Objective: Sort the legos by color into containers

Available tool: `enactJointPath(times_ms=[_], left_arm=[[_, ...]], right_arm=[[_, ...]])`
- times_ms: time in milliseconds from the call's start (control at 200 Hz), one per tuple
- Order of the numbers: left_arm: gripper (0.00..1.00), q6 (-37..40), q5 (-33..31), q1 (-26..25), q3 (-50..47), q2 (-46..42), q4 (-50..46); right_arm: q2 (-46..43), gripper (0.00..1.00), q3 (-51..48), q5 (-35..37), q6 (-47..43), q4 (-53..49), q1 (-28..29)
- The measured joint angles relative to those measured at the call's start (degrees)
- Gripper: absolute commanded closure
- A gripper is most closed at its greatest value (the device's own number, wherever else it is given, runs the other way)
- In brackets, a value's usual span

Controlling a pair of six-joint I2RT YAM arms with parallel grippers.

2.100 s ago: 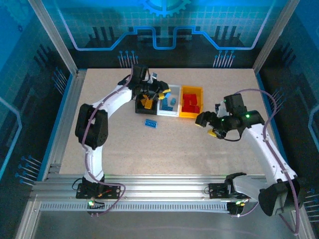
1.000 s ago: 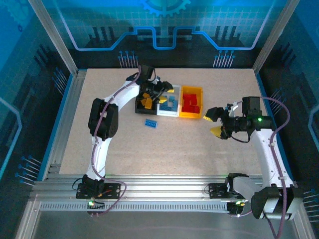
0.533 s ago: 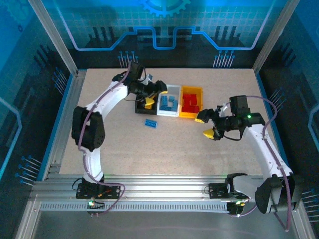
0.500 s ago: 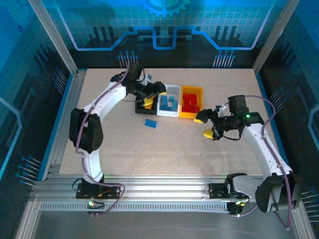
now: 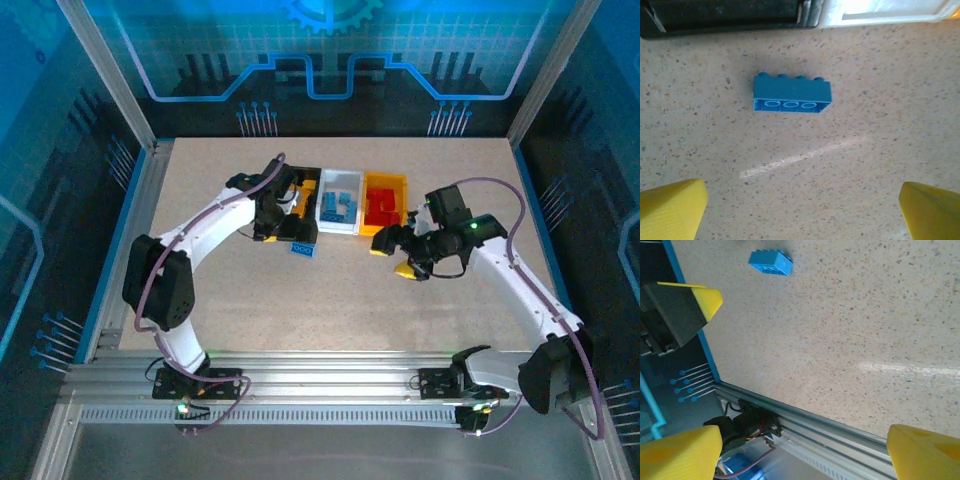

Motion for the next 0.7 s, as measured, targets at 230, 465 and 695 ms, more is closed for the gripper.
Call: enactJointPath(times_ms=[230, 465, 695], left_arm=[[0.01, -0.1, -2.2, -1.8, 0.3, 6.2, 1.2], [0.01, -0.4, -3.5, -3.5, 1.9, 11.4, 2.2], [0.02, -0.2, -5.5, -3.4, 4.9, 13.6, 2.8]], right_arm=[[0.0, 0.12, 0.0, 1.5, -2.6, -2.6, 0.2], [-0.1, 0.12, 0.2, 2.0, -3.6, -3.8, 0.2], [-0.1, 0.11, 1.2, 1.9, -4.0, -4.7, 0.2]])
